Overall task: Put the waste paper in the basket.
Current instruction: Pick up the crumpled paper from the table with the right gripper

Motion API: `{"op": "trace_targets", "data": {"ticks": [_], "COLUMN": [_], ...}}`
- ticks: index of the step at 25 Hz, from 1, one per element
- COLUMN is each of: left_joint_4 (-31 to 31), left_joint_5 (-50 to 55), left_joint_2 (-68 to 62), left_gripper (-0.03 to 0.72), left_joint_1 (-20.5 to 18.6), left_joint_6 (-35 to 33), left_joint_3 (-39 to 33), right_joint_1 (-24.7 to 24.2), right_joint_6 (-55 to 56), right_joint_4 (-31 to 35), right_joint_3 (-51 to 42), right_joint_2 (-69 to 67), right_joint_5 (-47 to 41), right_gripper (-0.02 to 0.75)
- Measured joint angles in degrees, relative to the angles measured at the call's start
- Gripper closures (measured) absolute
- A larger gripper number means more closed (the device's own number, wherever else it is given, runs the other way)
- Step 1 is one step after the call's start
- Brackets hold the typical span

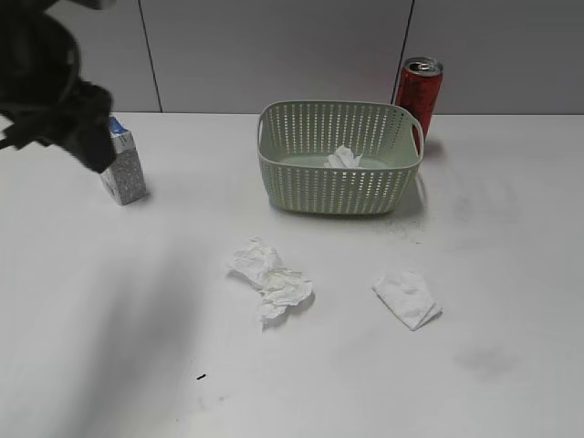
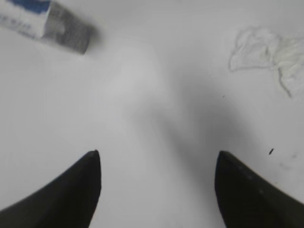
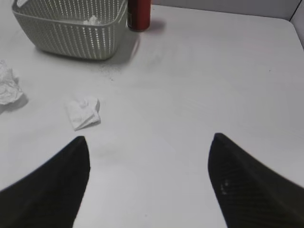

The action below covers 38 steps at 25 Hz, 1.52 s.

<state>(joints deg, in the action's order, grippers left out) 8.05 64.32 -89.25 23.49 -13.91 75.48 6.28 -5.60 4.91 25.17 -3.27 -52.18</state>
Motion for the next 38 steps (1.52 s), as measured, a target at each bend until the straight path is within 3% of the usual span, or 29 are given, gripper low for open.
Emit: {"op": "trace_targets", "data": {"ticks": [7, 11, 18, 22, 26, 31, 38], "left_joint_4": [-0.36, -0.36, 0.29, 1.34, 1.61, 2.12, -3.47], "left_joint_5": [-2.82, -5.8, -8.68, -10.12, -10.91, -8.66, -4.68], "left_joint_2": [18.34, 29.51, 47.05, 56.64, 65.27, 73.09, 80.06], "left_gripper": [0.141, 0.146, 0.149, 0.149, 0.151, 0.15, 0.15], "left_joint_1": [-13.6, -17.67, -17.88, -17.88, -17.88, -17.88, -17.88], "left_joint_6": [0.06, 0.17, 0.17, 0.17, 0.17, 1.49, 7.56], "left_joint_3": [-18.7, -26.82, -38.52, -43.76, -44.71, -44.71, -46.45], "right_joint_1": [0.0, 0.0, 0.26, 4.11, 11.52, 18.57, 20.45], "right_joint_6": [0.0, -0.13, -3.39, -4.03, -2.67, 3.32, 5.6], "right_joint_4": [4.09, 5.92, 11.15, 11.43, 9.74, 3.1, 2.29], "right_joint_3": [1.79, 4.5, 15.76, 22.79, 26.93, 28.27, 28.38], "right_joint_2": [-18.03, -33.3, -59.86, -72.32, -81.36, -89.45, -95.7], "right_joint_5": [11.83, 13.79, 13.61, 12.54, 12.87, 13.92, 18.01], "right_gripper": [0.149, 0.149, 0.149, 0.149, 0.149, 0.149, 0.149]}}
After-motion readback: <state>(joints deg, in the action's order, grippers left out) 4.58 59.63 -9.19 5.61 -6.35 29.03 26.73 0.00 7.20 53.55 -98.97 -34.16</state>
